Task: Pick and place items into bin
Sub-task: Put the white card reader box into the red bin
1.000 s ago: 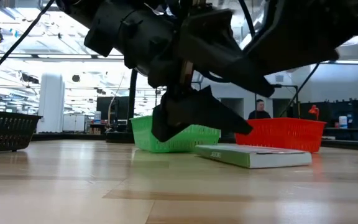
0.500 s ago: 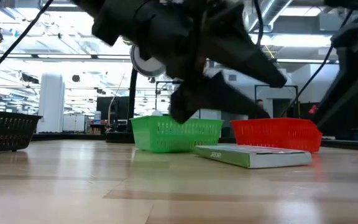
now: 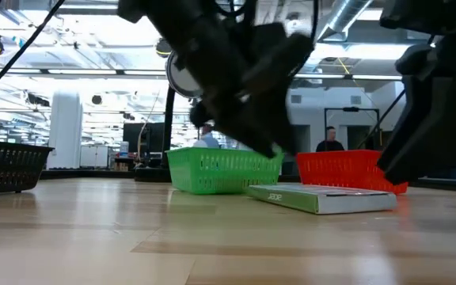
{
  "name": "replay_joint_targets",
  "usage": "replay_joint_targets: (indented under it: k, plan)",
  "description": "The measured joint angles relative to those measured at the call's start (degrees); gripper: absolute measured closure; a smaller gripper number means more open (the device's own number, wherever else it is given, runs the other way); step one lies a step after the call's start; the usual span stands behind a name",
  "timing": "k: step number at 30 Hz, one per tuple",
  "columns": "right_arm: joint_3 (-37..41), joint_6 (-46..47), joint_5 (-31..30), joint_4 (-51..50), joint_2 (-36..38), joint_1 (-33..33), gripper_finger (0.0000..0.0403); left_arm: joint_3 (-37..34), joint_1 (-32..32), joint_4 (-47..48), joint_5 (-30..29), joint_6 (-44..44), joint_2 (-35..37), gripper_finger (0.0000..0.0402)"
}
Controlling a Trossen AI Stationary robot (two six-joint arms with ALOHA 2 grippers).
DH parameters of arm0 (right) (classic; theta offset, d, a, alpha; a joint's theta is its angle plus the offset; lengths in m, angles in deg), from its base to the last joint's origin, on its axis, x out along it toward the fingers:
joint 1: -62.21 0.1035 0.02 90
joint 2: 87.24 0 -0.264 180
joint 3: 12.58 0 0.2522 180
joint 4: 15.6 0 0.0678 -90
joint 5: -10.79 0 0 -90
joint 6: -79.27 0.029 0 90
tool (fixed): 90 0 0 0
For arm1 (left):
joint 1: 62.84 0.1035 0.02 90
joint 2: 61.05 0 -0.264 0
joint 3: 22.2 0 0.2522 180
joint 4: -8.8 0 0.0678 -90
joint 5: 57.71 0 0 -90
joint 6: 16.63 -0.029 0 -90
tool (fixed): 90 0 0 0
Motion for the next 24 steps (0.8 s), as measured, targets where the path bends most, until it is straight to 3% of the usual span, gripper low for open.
replay_joint_targets:
  k: [5,11,15,24]
  plan:
    - [0.0,0.23,-0.28,0.55,0.0,1.1,0.0295,-0.04,-1.18,6.27,-9.28,3.17,0.0,0.0283]
    - [0.0,-1.39,-6.75,0.81,0.0,0.08,0.0295,-0.04,-2.04,0.75,-7.85,-2.6,0.0,0.0387]
    - [0.0,-3.77,-7.12,1.9,0.0,-3.4,0.0295,-0.04,-2.24,-1.01,-7.69,-2.77,0.0,0.0394]
    - [0.0,-11.18,4.66,6.52,0.0,-10.73,0.0295,-0.04,-2.78,2.83,-8.05,-1.79,0.0,0.0401]
